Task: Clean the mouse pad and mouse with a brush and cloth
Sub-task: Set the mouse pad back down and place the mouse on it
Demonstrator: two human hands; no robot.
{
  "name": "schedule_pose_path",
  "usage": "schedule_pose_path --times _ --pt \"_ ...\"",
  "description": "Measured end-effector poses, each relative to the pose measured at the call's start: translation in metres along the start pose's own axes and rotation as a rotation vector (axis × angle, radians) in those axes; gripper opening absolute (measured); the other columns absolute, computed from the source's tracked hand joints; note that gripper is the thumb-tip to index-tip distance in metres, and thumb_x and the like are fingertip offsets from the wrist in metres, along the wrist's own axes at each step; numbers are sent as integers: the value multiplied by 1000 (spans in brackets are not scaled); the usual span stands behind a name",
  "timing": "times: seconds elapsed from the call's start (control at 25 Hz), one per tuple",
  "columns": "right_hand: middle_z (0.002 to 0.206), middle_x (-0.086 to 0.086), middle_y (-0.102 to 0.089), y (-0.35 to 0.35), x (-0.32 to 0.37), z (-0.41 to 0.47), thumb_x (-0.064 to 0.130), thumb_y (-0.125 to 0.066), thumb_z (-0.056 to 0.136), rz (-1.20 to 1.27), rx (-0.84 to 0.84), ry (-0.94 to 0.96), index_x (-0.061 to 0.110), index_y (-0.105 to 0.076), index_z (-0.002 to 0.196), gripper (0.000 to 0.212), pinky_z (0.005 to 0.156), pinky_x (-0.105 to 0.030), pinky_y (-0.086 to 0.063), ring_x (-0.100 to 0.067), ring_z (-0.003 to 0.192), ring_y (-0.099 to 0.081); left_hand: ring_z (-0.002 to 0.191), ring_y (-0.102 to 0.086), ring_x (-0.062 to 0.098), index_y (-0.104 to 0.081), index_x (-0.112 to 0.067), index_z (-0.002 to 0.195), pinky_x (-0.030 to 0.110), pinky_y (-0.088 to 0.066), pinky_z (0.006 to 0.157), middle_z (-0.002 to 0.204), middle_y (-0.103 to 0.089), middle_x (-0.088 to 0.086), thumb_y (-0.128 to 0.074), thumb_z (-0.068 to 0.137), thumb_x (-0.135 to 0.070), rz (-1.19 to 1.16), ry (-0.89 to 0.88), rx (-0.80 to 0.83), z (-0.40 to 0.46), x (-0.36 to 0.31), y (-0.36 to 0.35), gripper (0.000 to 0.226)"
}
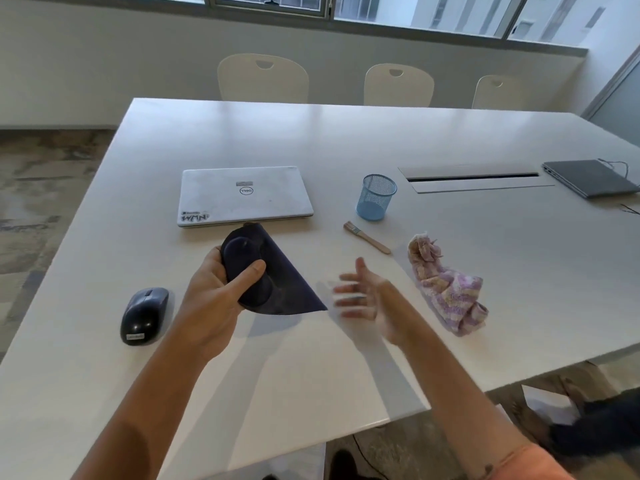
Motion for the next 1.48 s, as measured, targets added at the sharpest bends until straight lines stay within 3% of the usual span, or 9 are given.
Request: schedule_pose_path --times 0.08,0.16,0.32,0.44,0.64,0.84,1.08,1.28,1.48 --pt "133 -31 -68 -35 -28 4 68 -56 99 206 197 -240 0 -55 141 80 108 -57 -54 -47 118 -71 124 -67 25 -56 -11 138 41 -59 95 132 -67 16 -75 87 -16 -7 3 21 5 2 -10 54" --pt "135 -31 -68 -50 -31 5 63 -64 97 340 275 -314 -2 -51 144 80 116 -58 -47 -51 122 -68 126 -65 26 -55 -11 141 42 -59 96 135 -66 16 -75 88 -17 -21 19 36 10 8 -18 56" --pt "125 -22 -71 -45 -10 15 21 -80 93 430 274 -201 -3 -69 128 44 106 -47 -56 -36 117 -69 128 -65 27 -53 -9 142 43 -59 97 135 -67 16 -71 94 -16 -24 47 50 18 22 -23 53" --pt "119 -19 -77 -18 6 26 6 -74 93 237 158 -47 3 -74 122 30 91 -40 -59 -32 103 -72 124 -67 29 -55 -9 138 48 -59 94 132 -69 15 -74 94 -17 19 77 -27 25 38 -10 49" --pt "115 -11 -80 13 18 44 -3 -77 91 5 14 130 8 -59 139 53 86 -46 -65 -31 104 -78 117 -70 32 -56 -9 132 44 -62 82 126 -70 15 -81 91 -14 176 153 -185 36 71 19 49" --pt "108 -11 -75 14 27 42 -4 -78 89 -224 -38 255 10 -58 136 53 81 -47 -68 -25 96 -76 116 -68 27 -51 -15 139 44 -62 90 125 -68 9 -80 88 -8 431 139 -244 47 83 33 59" --pt "103 2 -72 18 29 45 6 -84 87 -452 -110 324 22 -59 132 54 78 -41 -68 -19 92 -74 115 -61 16 -48 -17 146 15 -47 83 127 -63 -3 -75 90 -6 770 84 -308 44 82 33 63" --pt "100 11 -70 25 26 45 12 -86 85 -579 -189 339 20 -58 138 60 89 -42 -66 -17 96 -72 124 -57 21 -50 -14 148 31 -46 102 135 -60 2 -78 86 -15 985 56 -322 44 79 35 68" --pt "106 5 -71 25 29 39 17 -86 87 -739 -233 357 18 -62 134 53 89 -26 -52 -21 100 -68 127 -51 32 -54 -19 147 51 -48 107 136 -52 11 -79 82 -30 1111 82 -372 43 81 43 70"
Point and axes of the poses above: each hand's wrist, its own z-axis towards the middle knuckle, its own y-axis out of the back of the hand, x = y × z, the point moved 9 cm from there along z, towards the middle knuckle
